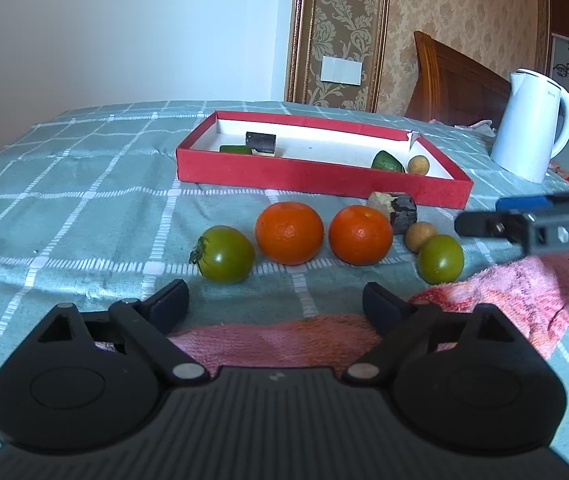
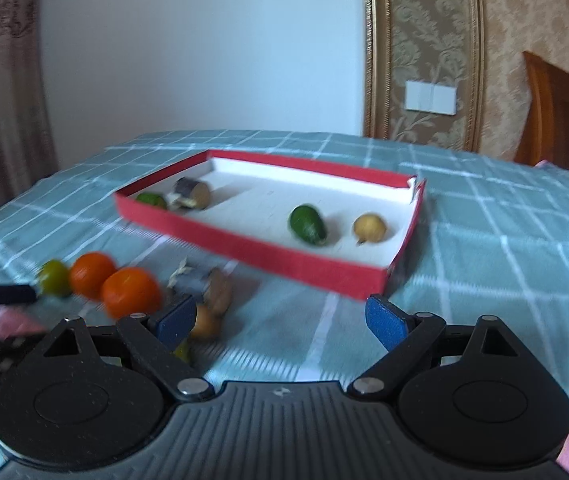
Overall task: Organize fruits
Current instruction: 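Reach the right gripper to the green round fruit and close on it, then carry the green fruit into the red tray and open the right gripper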
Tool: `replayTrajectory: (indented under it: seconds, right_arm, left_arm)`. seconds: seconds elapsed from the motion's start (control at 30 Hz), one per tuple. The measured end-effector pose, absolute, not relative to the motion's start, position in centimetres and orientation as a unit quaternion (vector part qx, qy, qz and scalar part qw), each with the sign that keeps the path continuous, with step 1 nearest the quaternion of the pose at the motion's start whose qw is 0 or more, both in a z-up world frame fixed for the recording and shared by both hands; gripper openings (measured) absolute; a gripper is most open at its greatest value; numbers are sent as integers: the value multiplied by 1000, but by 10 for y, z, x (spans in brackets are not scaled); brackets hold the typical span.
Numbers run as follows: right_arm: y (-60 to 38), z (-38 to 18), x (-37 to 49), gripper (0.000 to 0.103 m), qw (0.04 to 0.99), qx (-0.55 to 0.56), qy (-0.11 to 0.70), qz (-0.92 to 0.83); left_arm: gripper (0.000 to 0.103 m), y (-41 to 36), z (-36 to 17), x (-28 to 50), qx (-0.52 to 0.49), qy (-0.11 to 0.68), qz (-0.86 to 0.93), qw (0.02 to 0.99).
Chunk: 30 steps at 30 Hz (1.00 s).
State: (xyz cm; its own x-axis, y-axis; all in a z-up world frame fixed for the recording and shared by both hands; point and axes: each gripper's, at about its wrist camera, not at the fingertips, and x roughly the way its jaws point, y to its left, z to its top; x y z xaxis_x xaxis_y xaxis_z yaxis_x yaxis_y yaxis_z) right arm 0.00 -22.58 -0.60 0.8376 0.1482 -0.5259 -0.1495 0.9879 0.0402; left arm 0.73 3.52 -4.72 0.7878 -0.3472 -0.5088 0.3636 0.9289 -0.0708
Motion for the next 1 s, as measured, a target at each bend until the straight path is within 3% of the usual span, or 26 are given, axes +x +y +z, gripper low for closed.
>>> replayTrajectory:
  seconds: [0.3, 0.37, 0.43, 0.63, 0.73, 1.0]
  right_arm:
    - [-211, -12, -9, 90, 944, 46, 300, 129]
    - [-208, -14, -8, 81, 938, 59, 310, 143]
    - [-203, -17, -6, 64, 934, 63, 319, 149]
    - [-191, -18, -2, 51, 935, 54, 317, 149]
    - [-181, -19, -3, 37, 939, 25, 314, 141]
    - [-182, -18, -6, 35, 941, 28, 306, 139]
  left_arm:
    - [95, 34, -47, 7, 18, 267, -189, 945]
    - [95, 34, -47, 7, 17, 268, -190, 944]
    - [95, 35, -47, 7, 16, 268, -191, 944]
    - [96, 35, -47, 7, 14, 268, -192, 944]
    - [96, 36, -47, 8, 14, 268, -192, 944]
    - [97, 36, -47, 8, 10, 268, -194, 944]
